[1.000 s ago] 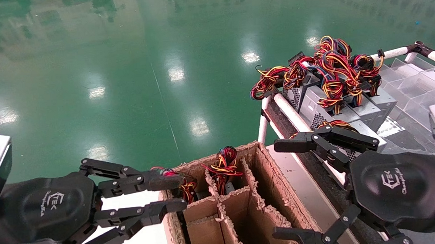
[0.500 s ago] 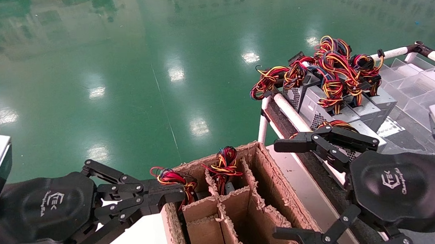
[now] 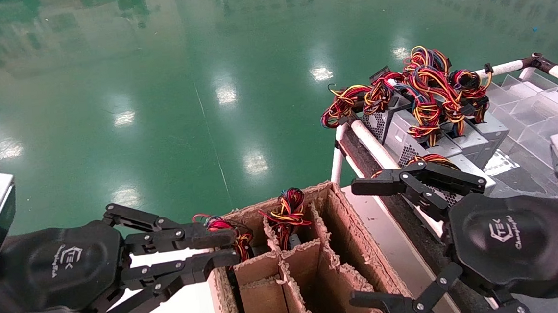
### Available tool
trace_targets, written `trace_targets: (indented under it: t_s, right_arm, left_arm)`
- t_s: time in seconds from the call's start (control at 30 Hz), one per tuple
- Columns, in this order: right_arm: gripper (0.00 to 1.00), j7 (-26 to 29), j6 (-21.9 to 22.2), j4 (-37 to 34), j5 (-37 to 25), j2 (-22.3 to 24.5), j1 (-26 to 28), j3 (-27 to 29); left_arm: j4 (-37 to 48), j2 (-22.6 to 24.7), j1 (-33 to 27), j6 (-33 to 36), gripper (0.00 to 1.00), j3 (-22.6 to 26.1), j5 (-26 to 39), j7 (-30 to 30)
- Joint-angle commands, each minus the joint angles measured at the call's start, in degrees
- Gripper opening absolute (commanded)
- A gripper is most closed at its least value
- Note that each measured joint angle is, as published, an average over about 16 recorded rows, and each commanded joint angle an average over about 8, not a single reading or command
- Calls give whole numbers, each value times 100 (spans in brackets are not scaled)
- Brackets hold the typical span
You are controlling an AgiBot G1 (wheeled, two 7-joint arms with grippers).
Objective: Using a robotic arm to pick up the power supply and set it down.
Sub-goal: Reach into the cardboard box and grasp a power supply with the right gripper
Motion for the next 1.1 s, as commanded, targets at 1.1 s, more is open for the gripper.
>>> trace_targets:
  t_s: [1.1]
  right_arm:
    - [100,638,1322,-1728,-2727,-1598,1543,-1412]
  left_arm:
    - [1,0,-1,0,100,1,-1,1]
